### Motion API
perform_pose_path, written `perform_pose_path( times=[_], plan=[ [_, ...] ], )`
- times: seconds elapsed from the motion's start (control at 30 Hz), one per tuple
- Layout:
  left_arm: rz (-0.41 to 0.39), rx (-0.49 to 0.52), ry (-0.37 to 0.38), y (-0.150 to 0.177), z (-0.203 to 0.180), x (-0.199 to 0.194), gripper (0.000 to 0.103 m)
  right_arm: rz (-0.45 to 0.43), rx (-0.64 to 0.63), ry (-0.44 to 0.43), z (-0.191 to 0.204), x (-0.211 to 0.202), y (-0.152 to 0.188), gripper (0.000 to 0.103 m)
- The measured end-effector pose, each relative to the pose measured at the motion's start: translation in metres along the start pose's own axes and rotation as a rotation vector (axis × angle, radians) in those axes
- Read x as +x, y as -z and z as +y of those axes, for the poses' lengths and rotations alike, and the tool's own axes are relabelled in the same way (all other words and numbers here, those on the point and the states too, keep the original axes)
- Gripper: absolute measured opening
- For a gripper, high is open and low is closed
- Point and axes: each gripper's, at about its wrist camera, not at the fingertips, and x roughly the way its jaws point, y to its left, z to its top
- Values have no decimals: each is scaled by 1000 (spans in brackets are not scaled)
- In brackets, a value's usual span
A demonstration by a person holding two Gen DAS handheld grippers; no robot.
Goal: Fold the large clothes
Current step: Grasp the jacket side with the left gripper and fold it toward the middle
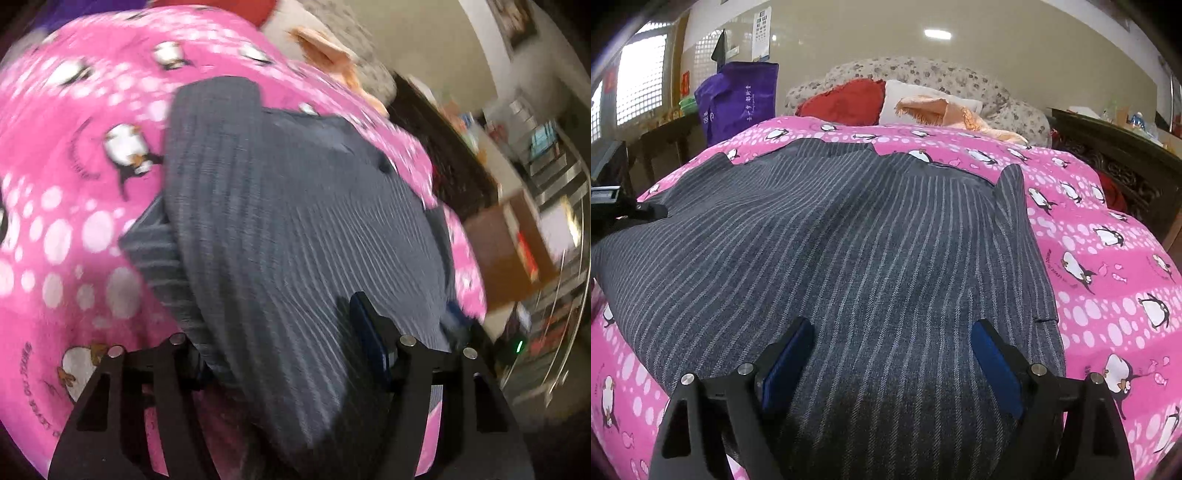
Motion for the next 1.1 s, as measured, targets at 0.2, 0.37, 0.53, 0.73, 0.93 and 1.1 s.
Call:
perform_pose_path(
  times=[0.2, 0.37, 0.53, 0.73, 0.93, 1.1],
  plan=[
    [14, 90, -119, -5, 6, -4, 48, -1, -1, -2, -1, 1, -1, 86],
    [22, 93, -133, -9, 2, 5, 48, -1, 0, -2, -1, 1, -1, 86],
    [39, 213, -176, -13, -35, -5, 12, 28, 14, -17, -1, -1, -6, 86],
    [50, 278, 10, -34, -112, -17, 12, -8, 84, -15, -24, -28, -10, 86],
    [53, 128, 197, -66, -169, 28, 12, -41, 221, 37, -75, -60, 0, 86],
    [52, 16, 243, -85, -205, 87, 11, -10, 262, 160, -119, -75, 29, 85]
  ],
)
